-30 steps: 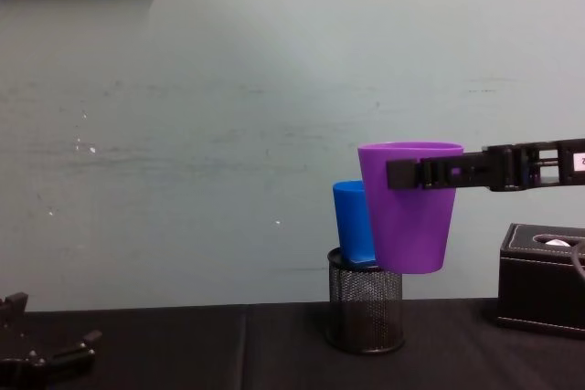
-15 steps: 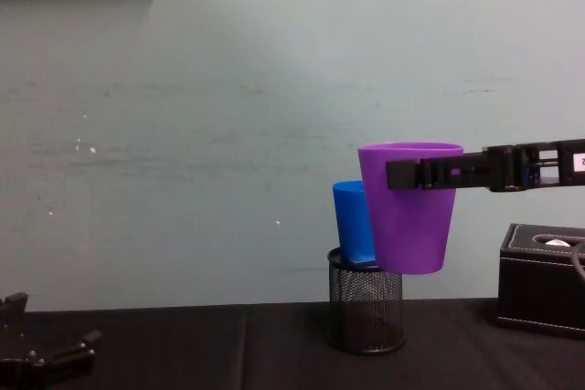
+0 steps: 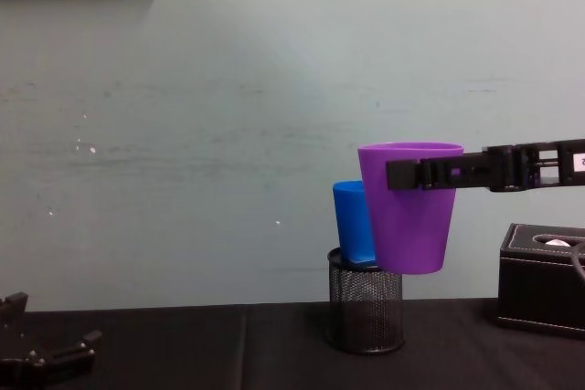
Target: Pick up one cup with a gripper and tap it against the other cup.
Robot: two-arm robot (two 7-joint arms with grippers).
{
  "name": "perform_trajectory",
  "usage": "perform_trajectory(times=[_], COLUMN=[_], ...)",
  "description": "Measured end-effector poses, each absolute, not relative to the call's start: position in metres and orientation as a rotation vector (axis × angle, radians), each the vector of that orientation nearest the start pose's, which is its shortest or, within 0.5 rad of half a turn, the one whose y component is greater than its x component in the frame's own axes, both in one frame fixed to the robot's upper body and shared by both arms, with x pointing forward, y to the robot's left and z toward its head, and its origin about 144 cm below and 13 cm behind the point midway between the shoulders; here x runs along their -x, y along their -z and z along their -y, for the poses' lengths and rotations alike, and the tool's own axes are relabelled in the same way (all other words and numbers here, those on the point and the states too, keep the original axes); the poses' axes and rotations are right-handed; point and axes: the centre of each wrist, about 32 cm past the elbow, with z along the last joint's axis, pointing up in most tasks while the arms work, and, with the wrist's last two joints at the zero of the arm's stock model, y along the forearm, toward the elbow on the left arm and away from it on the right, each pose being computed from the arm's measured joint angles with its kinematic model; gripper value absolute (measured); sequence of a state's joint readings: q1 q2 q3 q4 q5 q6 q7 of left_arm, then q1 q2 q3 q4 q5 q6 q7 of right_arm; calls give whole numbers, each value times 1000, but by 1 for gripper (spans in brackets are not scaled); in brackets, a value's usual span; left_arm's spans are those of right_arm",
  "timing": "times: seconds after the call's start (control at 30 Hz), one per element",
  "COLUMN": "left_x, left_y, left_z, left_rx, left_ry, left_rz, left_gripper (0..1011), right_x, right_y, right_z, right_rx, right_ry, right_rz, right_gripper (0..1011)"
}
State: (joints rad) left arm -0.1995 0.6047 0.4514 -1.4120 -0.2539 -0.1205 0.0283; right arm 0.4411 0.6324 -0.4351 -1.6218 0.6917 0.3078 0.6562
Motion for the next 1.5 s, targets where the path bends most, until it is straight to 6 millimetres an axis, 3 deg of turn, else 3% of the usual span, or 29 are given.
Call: perform_trajectory(times=[1.13,1.5], left_x=[-489,-489], left_y=[-1140,-1140], left_z=[-310,-310], left_rx=[-304,-304], left_ry=[-1248,-1248], left_rz=[285,285], left_gripper=[1005,1005], right_x=[-534,-555], right_y=[-1285,-1284], right_z=[282,276], right_rx=[111,136], right_ry=[537,588], right_rz=[-49,-43], right_gripper=[728,728])
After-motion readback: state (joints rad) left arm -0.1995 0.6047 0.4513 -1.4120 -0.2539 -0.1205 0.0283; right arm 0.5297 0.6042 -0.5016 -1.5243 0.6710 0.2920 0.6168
